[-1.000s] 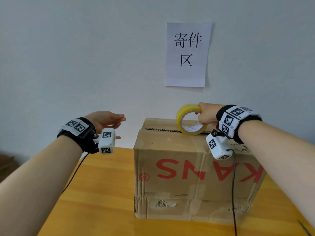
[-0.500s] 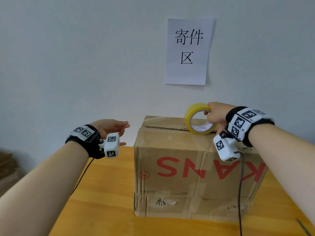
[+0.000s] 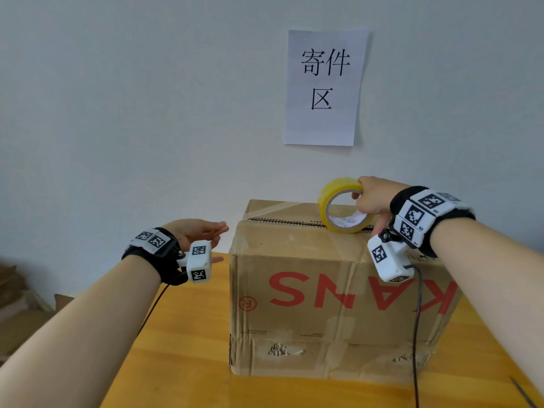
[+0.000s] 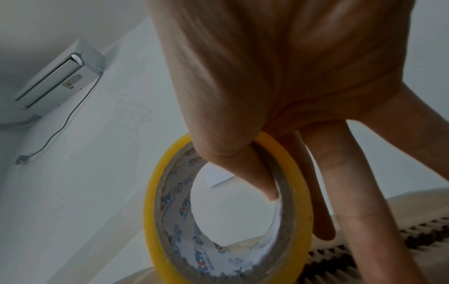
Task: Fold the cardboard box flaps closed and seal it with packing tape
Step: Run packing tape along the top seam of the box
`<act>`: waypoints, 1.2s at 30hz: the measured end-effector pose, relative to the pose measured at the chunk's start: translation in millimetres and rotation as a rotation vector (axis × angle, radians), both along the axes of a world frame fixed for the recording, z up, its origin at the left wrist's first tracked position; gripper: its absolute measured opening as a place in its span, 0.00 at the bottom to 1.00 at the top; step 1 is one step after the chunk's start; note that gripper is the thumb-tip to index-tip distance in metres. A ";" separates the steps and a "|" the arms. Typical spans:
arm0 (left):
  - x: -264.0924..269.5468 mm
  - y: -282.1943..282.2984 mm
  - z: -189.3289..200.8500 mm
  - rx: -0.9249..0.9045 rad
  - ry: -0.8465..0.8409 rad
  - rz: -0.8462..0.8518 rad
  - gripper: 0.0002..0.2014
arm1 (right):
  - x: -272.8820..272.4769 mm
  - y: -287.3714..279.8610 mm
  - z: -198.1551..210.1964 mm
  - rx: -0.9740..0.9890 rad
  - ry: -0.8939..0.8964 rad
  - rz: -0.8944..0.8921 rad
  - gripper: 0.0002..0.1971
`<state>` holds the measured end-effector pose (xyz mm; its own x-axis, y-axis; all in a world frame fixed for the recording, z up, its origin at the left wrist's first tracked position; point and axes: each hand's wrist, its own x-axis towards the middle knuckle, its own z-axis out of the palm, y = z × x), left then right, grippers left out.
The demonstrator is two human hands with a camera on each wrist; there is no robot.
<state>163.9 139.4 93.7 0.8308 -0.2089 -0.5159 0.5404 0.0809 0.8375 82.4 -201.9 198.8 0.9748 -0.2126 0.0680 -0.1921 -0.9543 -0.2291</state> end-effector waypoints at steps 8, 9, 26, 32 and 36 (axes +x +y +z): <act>3.2 -7.2 -15.0 0.007 0.035 -0.044 0.06 | -1.2 2.1 -1.1 0.014 -0.008 -0.004 0.15; 1.3 -10.6 -15.7 0.025 0.031 -0.068 0.07 | -1.5 2.6 -1.1 0.015 -0.008 -0.005 0.15; -0.4 -24.1 -12.1 0.417 -0.181 -0.139 0.13 | -3.2 1.5 -3.4 0.029 -0.014 -0.024 0.15; -9.6 -26.4 -27.0 0.703 -0.168 -0.231 0.10 | -4.4 0.3 -4.0 0.031 -0.024 -0.031 0.15; -19.8 -29.7 -9.9 0.770 -0.240 -0.232 0.05 | -3.4 0.3 -3.7 0.031 -0.021 -0.034 0.14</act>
<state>144.1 109.7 83.8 0.9158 -0.0494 -0.3986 0.2728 -0.6518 0.7076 79.0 -201.6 195.1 0.9655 -0.2476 0.0807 -0.2190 -0.9397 -0.2627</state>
